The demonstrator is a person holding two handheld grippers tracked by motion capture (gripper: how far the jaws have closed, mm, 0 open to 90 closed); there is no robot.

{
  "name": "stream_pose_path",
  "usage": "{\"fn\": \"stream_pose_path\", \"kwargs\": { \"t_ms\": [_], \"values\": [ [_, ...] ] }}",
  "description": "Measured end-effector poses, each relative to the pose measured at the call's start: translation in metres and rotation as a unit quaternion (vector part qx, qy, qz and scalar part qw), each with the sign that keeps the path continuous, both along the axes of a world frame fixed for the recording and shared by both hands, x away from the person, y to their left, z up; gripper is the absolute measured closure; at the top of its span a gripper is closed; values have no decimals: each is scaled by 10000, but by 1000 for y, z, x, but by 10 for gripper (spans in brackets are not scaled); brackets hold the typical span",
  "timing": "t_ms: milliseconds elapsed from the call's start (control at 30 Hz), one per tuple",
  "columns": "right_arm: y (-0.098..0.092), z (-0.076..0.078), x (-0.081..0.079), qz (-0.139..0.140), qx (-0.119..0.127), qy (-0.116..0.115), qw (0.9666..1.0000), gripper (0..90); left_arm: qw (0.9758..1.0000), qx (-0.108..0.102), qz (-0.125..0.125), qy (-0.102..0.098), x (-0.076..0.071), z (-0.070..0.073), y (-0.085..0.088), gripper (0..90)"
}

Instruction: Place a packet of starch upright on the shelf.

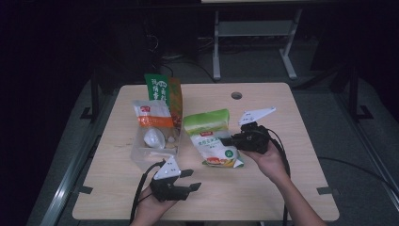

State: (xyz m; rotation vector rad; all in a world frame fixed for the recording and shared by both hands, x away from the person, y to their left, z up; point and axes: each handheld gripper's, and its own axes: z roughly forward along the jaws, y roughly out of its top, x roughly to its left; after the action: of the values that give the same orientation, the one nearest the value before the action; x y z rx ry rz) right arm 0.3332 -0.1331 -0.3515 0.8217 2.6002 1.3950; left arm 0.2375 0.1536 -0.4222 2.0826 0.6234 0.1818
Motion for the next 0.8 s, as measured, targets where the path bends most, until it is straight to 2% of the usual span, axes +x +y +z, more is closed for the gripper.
{"fn": "stream_pose_path", "kwargs": {
  "t_ms": [400, 433, 467, 800],
  "values": [
    [26, 22, 6, 213, 184, -42, 9996, 885, 9999, -142, -37, -1, -10, -1, 1, 446],
    [28, 24, 7, 227, 217, -61, 9995, 885, 9999, -51, -82, -38, -10, 0, 2, 445],
    [31, 27, 7, 234, 222, -78, 9995, 885, 9999, -61, -73, -48, -11, 0, 3, 444],
    [67, 45, 13, 492, 245, -243, 9982, 886, 9998, -121, -126, -114, -15, -2, 2, 438]
  ]
}}
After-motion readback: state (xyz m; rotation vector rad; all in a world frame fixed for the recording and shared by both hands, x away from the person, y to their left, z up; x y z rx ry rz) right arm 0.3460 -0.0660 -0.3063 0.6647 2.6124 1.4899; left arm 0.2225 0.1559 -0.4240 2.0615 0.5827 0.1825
